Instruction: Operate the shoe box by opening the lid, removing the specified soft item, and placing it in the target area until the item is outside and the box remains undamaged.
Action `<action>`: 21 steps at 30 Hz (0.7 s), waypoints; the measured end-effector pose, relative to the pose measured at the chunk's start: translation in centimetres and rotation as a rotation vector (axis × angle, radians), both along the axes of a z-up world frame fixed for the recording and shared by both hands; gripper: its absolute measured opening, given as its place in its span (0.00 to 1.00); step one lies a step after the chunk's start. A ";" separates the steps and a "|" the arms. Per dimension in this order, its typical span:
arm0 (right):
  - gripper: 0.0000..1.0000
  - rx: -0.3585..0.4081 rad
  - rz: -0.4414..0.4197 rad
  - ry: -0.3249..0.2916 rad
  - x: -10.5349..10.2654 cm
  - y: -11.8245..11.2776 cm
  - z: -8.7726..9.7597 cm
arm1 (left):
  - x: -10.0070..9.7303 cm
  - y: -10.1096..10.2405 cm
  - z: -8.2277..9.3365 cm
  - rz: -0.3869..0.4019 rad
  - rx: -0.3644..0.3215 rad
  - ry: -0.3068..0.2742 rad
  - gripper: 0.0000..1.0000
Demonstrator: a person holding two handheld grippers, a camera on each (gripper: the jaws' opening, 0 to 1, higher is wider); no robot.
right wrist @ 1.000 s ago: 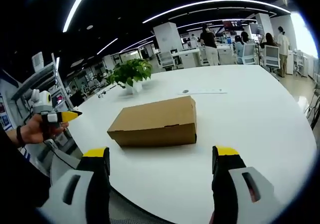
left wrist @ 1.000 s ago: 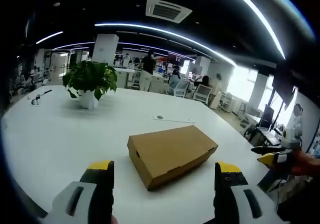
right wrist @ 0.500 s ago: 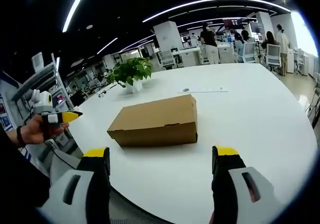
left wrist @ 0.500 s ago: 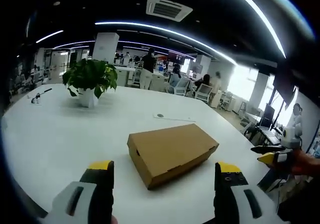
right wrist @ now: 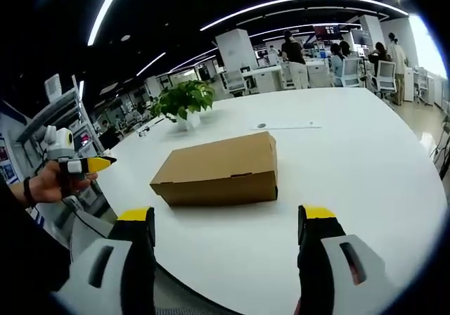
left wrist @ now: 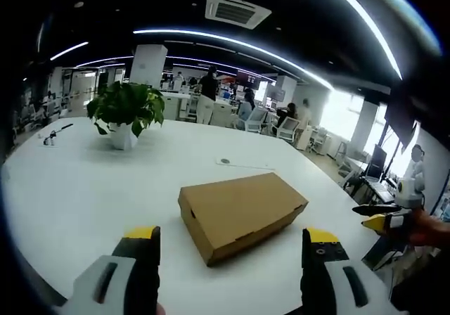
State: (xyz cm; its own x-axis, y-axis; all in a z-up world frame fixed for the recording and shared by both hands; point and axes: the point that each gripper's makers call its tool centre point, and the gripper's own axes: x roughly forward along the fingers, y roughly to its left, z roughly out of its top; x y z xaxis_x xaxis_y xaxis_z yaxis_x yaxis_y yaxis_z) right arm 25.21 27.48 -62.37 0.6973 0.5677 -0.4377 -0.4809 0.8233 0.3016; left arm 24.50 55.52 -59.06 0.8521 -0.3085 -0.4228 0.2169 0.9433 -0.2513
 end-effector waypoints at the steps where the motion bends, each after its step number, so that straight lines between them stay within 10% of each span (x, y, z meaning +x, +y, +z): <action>1: 0.79 0.000 -0.001 0.001 0.0 0.0 0.0 | 0.0 0.0 -0.1 -0.001 0.001 0.003 0.84; 21: 0.79 -0.005 0.037 0.032 0.5 0.8 -1.2 | 0.4 -1.2 -1.2 -0.040 0.006 0.034 0.84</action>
